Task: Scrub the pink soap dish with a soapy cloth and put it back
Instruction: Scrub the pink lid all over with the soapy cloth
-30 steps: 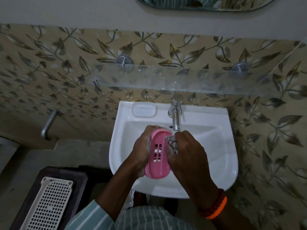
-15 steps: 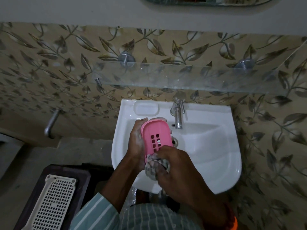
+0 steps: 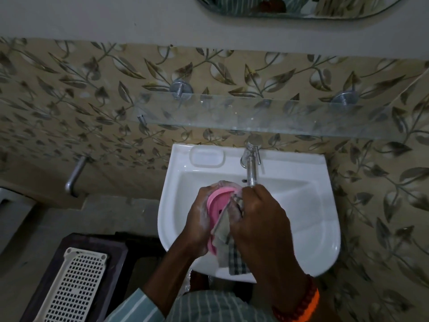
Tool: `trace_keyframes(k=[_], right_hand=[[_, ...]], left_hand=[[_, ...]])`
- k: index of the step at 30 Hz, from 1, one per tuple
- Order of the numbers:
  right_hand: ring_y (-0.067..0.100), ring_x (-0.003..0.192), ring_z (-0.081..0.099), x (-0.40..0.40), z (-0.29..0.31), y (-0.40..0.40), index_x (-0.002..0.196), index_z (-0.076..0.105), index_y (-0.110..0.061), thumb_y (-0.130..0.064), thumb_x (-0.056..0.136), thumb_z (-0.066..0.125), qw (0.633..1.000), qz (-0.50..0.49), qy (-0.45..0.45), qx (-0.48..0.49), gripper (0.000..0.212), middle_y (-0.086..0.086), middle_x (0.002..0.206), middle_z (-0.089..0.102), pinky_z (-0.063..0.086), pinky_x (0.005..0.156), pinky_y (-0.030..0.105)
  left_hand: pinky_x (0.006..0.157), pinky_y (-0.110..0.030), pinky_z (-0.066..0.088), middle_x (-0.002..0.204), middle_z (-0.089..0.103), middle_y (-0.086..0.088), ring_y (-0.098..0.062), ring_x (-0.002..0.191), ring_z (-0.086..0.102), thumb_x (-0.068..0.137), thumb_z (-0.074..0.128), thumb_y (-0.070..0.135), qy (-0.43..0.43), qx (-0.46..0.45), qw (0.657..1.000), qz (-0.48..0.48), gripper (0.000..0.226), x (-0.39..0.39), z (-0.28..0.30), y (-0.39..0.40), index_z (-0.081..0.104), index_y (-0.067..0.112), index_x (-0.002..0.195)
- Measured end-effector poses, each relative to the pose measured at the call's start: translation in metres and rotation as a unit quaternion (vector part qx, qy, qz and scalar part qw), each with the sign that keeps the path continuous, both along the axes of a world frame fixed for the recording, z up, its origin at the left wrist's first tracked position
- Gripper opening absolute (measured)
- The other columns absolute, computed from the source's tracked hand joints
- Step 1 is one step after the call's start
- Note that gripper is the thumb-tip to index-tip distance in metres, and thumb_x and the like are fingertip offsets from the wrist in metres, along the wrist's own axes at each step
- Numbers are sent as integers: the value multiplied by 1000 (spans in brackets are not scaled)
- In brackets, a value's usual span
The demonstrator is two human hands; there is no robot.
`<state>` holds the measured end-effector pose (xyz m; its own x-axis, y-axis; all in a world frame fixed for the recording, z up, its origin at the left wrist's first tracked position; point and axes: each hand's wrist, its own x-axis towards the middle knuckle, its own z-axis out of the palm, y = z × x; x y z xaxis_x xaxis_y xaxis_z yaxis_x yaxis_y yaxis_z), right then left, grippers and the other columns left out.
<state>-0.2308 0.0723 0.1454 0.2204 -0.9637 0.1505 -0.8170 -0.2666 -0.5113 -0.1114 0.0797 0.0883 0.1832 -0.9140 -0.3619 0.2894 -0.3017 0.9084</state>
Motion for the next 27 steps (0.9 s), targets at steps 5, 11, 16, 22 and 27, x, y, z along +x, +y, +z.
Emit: trace_keyframes(k=[5,11,16,22,27], right_hand=[[17,66,58,-37,7,5,87,67,-12,-8,86,67,996,-25,-76,-42,4,3,79,61,45,62,18],[16,85,67,-21,11,16,116,69,-12,-6,87,64,989,84,-90,-79,30,2,113,59,62,66,29],[23,92,71,-14,6,37,124,53,-18,-18,92,49,970,168,-69,-161,32,2,125,49,62,75,31],[23,103,65,-30,0,19,115,67,-4,-6,90,48,982,76,-113,-128,31,9,118,62,60,76,36],[19,104,64,-21,6,35,121,58,-12,-4,82,60,971,171,-86,-144,40,2,124,56,60,78,28]], left_hand=[[85,-45,55,98,71,-13,-33,87,68,88,53,73,44,-50,993,-99,65,20,7,-2,68,13,110],[78,-40,53,95,66,-13,-28,84,65,81,42,85,78,-135,973,-168,87,6,18,0,60,5,109],[78,-30,54,93,67,-9,-19,86,67,79,31,91,38,-170,971,-161,112,4,21,-2,54,-12,115],[74,-38,54,98,64,-17,-28,85,66,85,40,83,51,-168,972,-159,88,0,27,6,57,1,109],[71,-28,53,89,61,-13,-19,80,63,83,42,83,84,-169,966,-176,98,-4,35,12,50,-10,111]])
